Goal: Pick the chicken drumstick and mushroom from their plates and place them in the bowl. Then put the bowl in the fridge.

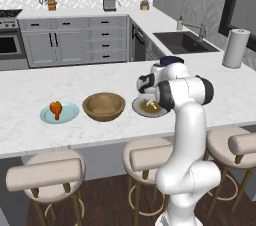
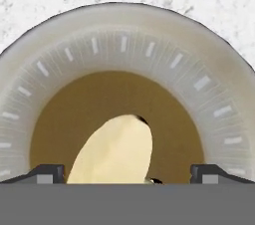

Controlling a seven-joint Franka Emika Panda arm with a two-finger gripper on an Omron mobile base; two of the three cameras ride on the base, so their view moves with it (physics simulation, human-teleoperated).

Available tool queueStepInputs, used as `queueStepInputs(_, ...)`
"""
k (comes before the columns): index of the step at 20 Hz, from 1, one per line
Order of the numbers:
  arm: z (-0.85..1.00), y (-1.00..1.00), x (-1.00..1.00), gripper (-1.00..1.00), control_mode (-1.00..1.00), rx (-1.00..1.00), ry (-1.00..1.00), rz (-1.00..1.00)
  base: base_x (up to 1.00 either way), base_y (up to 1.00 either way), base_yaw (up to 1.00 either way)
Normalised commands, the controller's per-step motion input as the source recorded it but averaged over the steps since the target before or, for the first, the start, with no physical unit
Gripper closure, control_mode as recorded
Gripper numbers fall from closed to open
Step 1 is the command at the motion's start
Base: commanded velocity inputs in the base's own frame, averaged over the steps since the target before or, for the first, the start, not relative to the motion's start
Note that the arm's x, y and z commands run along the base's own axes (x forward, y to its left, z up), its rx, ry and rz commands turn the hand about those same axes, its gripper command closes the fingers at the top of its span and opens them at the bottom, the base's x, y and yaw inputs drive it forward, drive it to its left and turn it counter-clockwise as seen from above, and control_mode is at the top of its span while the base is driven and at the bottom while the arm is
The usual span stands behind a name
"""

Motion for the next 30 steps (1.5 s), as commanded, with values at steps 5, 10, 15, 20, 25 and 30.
queueStepInputs(5,-0.11,0.00,0.22,-1.00,-1.00,0.00,0.00,0.00,0.00,0.00,0.00)
queueStepInputs(10,-0.08,0.00,0.19,-1.00,-1.00,0.00,0.00,0.00,0.00,0.00,0.00)
queueStepInputs(15,-0.34,0.15,-0.17,1.00,-1.00,0.02,0.00,0.00,0.00,0.00,0.00)
queueStepInputs(20,-0.37,0.12,-0.30,1.00,-1.00,0.05,0.01,-0.01,0.00,0.00,0.00)
queueStepInputs(25,0.19,0.02,-0.25,1.00,-1.00,0.06,-0.03,0.00,0.00,0.00,0.00)
queueStepInputs(30,0.70,0.70,-0.40,1.00,-1.00,0.05,-0.06,0.00,0.00,0.00,0.00)
